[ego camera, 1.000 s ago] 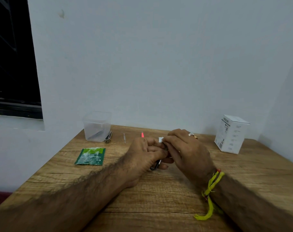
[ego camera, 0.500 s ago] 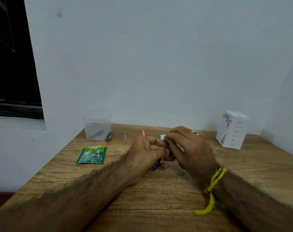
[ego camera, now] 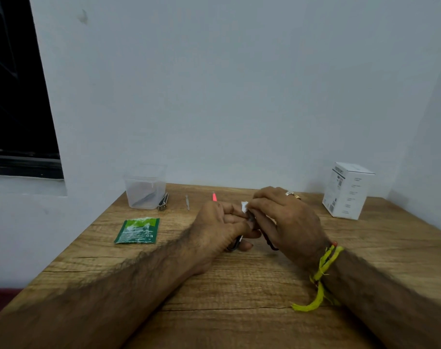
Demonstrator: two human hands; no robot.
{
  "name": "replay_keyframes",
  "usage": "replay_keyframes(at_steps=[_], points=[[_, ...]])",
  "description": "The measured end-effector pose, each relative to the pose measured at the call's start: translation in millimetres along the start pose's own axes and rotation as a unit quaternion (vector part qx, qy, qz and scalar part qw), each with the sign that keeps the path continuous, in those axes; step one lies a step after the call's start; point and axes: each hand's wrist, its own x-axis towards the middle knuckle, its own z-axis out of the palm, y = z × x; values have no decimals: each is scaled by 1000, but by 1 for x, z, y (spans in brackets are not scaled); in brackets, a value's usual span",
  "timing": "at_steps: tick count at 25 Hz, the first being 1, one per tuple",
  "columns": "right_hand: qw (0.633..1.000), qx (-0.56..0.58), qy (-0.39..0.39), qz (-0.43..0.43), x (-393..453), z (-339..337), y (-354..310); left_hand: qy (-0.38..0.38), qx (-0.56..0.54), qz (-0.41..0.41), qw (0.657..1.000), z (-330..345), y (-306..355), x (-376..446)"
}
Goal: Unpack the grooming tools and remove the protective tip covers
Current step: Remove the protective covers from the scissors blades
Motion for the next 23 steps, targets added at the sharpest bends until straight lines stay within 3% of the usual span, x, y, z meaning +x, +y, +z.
replay_keyframes(at_steps=[14, 23], points=[[999, 21, -14, 31, -4, 0, -1, -2, 37, 1, 999, 5, 5, -3], [1000, 28, -4, 4, -16, -8, 4, -51, 69, 25, 996, 4, 8, -6]])
